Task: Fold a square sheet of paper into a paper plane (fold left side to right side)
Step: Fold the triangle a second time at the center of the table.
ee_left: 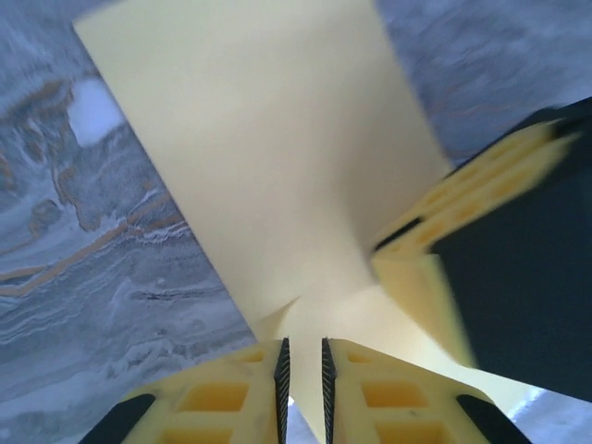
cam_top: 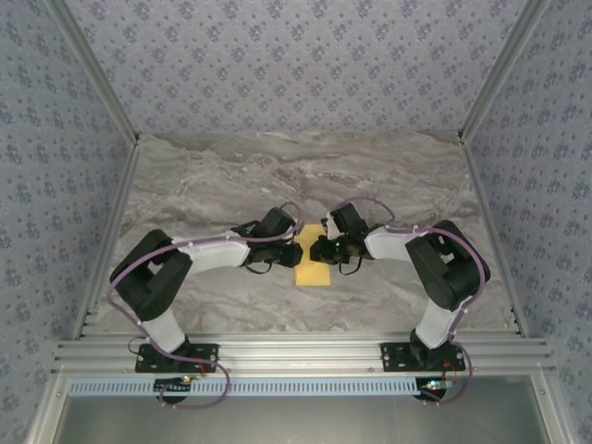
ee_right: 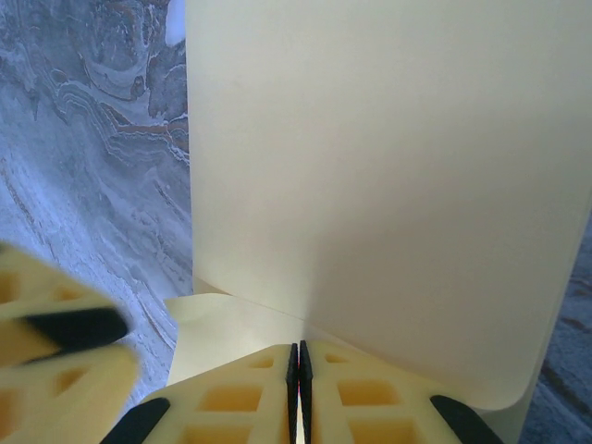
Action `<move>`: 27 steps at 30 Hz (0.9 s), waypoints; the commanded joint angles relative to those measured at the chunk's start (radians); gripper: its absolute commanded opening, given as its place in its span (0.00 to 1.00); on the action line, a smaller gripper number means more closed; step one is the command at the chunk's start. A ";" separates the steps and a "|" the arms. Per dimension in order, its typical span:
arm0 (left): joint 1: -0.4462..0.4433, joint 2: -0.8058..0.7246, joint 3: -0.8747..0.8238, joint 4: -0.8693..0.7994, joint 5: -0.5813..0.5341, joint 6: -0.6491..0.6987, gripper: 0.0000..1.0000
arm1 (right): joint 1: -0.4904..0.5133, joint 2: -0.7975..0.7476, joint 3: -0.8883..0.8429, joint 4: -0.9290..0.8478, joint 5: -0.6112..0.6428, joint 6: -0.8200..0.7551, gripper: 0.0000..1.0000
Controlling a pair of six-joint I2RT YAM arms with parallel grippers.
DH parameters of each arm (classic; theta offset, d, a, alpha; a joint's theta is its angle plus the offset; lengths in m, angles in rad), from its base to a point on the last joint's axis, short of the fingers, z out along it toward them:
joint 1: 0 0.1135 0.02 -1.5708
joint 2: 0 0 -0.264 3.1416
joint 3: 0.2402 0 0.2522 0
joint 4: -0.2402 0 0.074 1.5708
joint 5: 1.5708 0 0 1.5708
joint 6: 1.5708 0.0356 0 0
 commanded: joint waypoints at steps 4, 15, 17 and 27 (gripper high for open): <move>-0.003 -0.147 -0.082 0.051 0.150 -0.074 0.20 | 0.002 0.036 -0.022 -0.067 0.044 -0.013 0.11; -0.049 -0.113 -0.159 0.235 0.344 -0.200 0.20 | 0.007 0.042 -0.013 -0.071 0.041 -0.015 0.11; -0.049 -0.086 -0.152 0.240 0.343 -0.203 0.20 | 0.007 0.042 -0.011 -0.073 0.041 -0.014 0.11; -0.049 0.007 -0.107 0.182 0.285 -0.167 0.20 | 0.011 0.042 -0.002 -0.095 0.044 -0.024 0.11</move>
